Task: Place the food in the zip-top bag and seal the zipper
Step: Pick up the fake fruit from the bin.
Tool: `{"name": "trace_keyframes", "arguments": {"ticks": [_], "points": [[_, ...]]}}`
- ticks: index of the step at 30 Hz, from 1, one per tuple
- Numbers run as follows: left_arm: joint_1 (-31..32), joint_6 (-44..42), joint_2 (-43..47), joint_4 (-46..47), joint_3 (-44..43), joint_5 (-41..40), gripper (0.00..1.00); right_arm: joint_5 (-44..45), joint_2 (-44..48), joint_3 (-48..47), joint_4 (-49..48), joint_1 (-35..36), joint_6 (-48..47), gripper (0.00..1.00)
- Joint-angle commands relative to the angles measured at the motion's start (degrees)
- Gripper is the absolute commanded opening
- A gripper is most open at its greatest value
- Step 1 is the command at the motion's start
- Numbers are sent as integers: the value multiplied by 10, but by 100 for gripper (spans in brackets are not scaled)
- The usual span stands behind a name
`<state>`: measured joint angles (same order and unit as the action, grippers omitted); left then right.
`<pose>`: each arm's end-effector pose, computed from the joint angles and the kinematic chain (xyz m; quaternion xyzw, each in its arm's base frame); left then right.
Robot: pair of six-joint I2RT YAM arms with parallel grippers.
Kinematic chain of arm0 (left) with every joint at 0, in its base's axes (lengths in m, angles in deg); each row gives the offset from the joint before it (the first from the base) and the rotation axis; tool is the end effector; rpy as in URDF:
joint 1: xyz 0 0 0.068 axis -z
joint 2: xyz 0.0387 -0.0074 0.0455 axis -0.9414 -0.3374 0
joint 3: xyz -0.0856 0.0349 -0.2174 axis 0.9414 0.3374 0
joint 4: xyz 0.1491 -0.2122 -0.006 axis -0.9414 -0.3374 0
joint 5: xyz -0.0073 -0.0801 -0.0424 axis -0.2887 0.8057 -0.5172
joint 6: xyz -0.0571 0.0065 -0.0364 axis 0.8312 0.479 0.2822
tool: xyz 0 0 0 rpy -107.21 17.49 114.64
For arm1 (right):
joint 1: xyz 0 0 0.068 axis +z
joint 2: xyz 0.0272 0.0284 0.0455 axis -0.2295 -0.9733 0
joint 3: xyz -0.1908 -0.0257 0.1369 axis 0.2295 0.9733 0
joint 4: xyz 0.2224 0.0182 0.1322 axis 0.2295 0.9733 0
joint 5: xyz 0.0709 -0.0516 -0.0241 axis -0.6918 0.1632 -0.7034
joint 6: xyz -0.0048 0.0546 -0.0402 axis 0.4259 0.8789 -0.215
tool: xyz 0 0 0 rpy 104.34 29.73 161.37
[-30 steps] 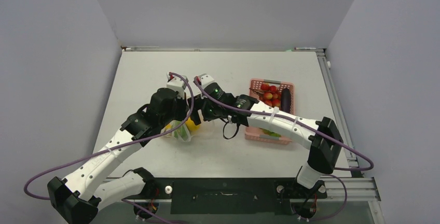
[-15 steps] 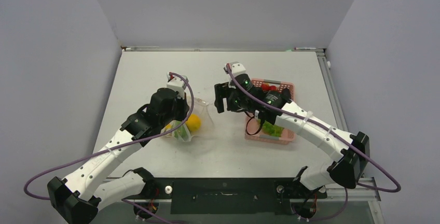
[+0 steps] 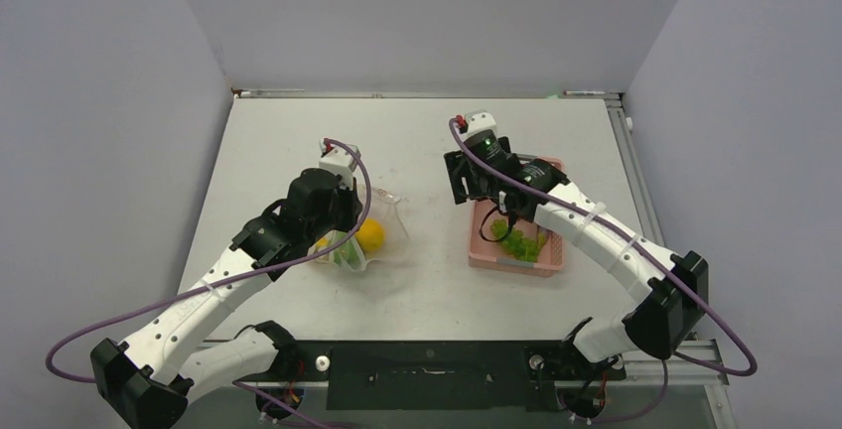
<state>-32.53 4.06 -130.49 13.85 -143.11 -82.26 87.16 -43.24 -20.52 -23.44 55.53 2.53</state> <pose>0.2026 -0.1431 0.2820 0.0987 0.8675 -0.1482 0.4644 0.2462 0.2048 0.2874 -0.1430 0.9050 0.0899 0.3906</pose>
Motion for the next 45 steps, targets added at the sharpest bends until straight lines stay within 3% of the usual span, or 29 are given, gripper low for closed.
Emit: {"name": "trace_keyframes", "arguments": {"ticks": [1,15,24,37,45], "points": [[-4,2,5,28,-7,2,0,42,-39,-34,28,-22,-77,70],[-3,1,11,28,-6,3,0,92,-120,-36,-25,-43,-297,66],[-3,1,15,28,-6,3,0,43,-155,-48,-56,-59,-432,56],[-4,1,14,28,-6,8,0,-17,-257,-124,-32,-102,-467,52],[-4,1,12,29,-6,10,0,-12,-284,-118,-30,-110,-466,51]]}}
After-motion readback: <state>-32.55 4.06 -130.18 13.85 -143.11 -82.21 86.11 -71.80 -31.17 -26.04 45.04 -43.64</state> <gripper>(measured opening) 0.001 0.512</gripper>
